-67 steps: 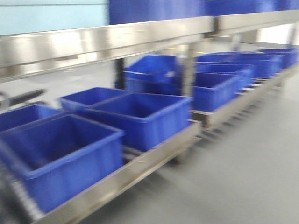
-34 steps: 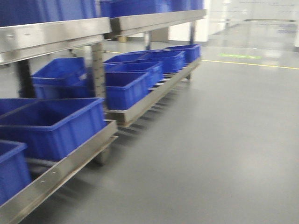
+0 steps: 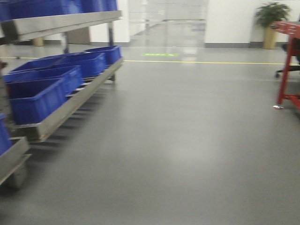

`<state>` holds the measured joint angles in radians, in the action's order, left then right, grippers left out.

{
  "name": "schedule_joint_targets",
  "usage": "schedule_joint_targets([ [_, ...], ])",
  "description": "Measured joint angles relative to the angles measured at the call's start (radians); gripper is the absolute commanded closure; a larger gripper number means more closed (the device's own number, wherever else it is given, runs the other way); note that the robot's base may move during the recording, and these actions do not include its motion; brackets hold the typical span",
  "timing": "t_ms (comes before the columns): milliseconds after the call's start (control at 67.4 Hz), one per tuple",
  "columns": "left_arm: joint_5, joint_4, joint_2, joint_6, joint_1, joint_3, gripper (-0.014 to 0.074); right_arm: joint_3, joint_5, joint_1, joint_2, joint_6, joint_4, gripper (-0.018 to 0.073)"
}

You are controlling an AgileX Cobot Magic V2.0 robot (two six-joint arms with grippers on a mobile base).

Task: Move two blue bins to right shelf middle
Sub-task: 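Drive the base across the aisle to the other shelf holding the bin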

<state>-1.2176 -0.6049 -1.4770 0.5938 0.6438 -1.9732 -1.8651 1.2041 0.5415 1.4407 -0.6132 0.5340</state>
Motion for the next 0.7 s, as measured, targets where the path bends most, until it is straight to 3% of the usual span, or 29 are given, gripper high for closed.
schedule_joint_targets([
  [697, 0.001, 0.000, 0.000, 0.000, 0.000, 0.000, 0.0707, 0.000, 0.000, 0.000, -0.002, 0.000, 0.000, 0.0725],
])
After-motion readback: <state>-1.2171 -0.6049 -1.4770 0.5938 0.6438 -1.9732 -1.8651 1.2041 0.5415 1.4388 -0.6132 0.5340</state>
